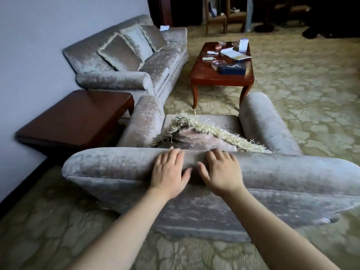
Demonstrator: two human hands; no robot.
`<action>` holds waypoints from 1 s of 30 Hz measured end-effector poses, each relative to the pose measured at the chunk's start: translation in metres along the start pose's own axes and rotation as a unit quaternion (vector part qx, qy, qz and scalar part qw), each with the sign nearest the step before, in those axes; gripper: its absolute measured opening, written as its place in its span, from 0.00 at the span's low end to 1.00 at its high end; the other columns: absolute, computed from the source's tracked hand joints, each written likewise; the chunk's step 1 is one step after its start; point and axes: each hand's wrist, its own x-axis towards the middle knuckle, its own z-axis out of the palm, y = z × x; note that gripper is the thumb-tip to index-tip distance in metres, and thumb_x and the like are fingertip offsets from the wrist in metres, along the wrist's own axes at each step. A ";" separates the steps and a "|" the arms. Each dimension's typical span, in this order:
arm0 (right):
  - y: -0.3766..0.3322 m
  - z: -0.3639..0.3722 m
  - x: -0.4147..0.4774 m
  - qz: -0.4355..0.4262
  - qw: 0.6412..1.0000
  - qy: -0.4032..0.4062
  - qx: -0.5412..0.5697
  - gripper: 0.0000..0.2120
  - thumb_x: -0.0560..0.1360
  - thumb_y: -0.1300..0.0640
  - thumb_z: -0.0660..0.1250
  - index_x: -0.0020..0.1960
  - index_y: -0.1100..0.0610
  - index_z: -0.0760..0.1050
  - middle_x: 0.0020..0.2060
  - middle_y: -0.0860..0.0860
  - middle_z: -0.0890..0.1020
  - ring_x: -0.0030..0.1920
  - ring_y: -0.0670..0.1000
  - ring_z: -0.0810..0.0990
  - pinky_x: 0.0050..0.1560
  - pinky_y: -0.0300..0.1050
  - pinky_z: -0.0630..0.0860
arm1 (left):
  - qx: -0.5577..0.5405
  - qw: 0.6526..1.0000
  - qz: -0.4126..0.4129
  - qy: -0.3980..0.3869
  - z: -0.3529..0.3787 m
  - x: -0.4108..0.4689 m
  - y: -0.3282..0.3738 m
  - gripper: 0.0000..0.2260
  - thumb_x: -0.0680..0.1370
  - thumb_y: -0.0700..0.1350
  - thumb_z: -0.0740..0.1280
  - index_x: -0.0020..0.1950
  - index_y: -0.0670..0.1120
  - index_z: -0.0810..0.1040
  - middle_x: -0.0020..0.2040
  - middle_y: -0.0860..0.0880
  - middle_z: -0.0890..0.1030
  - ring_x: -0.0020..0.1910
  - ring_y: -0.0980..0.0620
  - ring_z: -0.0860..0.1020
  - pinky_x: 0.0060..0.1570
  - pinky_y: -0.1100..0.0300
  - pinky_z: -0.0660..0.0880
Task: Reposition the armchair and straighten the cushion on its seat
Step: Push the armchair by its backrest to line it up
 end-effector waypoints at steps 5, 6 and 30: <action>-0.139 0.050 0.023 -0.044 0.997 -0.044 -0.045 0.35 0.74 0.37 0.48 0.62 0.65 0.71 0.60 0.65 0.76 0.60 0.65 0.72 0.63 0.61 0.65 | 0.061 0.991 -0.116 -0.026 -0.023 -0.034 -0.124 0.26 0.73 0.56 0.55 0.57 0.36 0.76 0.54 0.37 0.78 0.51 0.37 0.77 0.55 0.45 0.73; -0.156 0.055 0.028 -0.046 0.996 -0.048 -0.062 0.35 0.74 0.37 0.50 0.62 0.65 0.71 0.60 0.65 0.76 0.60 0.65 0.73 0.62 0.62 0.66 | 0.062 0.990 -0.127 -0.023 -0.025 -0.037 -0.140 0.27 0.73 0.56 0.55 0.57 0.36 0.76 0.54 0.36 0.78 0.52 0.36 0.77 0.55 0.44 0.72; -0.197 0.080 0.041 -0.024 0.997 0.001 -0.079 0.28 0.70 0.37 0.55 0.47 0.61 0.76 0.37 0.57 0.79 0.38 0.59 0.77 0.46 0.51 0.74 | 0.043 0.990 -0.135 0.002 -0.019 -0.051 -0.215 0.24 0.70 0.55 0.57 0.52 0.37 0.78 0.48 0.39 0.81 0.46 0.39 0.79 0.50 0.49 0.71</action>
